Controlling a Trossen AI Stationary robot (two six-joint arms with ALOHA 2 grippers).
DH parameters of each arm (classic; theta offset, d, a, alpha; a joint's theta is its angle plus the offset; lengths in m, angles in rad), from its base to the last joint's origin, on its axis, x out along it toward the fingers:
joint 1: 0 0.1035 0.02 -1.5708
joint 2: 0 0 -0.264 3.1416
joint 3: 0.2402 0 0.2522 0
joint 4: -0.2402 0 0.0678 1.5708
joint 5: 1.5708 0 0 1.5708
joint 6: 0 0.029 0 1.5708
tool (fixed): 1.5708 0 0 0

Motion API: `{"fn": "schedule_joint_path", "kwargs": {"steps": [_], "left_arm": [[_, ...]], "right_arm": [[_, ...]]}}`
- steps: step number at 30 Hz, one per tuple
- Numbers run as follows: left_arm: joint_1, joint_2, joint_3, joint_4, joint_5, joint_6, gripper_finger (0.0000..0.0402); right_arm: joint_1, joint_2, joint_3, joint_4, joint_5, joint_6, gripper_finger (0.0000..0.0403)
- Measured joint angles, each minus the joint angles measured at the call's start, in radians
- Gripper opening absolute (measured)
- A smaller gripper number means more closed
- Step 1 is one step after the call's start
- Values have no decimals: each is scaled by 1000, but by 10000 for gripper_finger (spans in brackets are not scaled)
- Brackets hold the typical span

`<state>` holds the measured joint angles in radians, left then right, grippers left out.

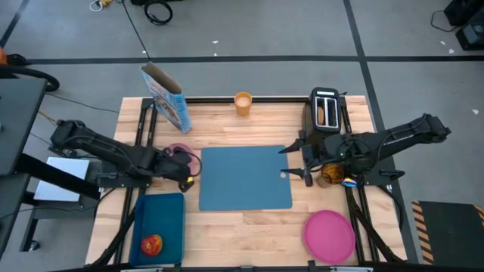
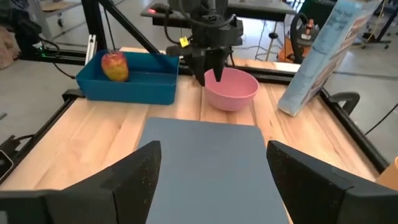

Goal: Arrange a breakfast setting
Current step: Put the pink bowl on the blue tablemat

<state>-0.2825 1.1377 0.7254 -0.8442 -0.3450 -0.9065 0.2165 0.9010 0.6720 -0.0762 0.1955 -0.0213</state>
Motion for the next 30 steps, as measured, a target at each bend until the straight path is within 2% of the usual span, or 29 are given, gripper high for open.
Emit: {"fn": "schedule_joint_path", "kwargs": {"steps": [9,13,19,27,30], "left_arm": [[53,144,0,3,1,-4,227],[93,194,0,7,9,6,206],[111,220,1,17,48,23,143],[87,217,4,24,72,37,20],[65,218,42,-7,78,35,14]], "right_arm": [[18,55,0,40,-5,3,300],[23,64,0,38,-10,3,300],[31,62,0,39,-13,3,300],[31,61,0,45,-13,2,300],[31,54,1,59,21,0,300]]}}
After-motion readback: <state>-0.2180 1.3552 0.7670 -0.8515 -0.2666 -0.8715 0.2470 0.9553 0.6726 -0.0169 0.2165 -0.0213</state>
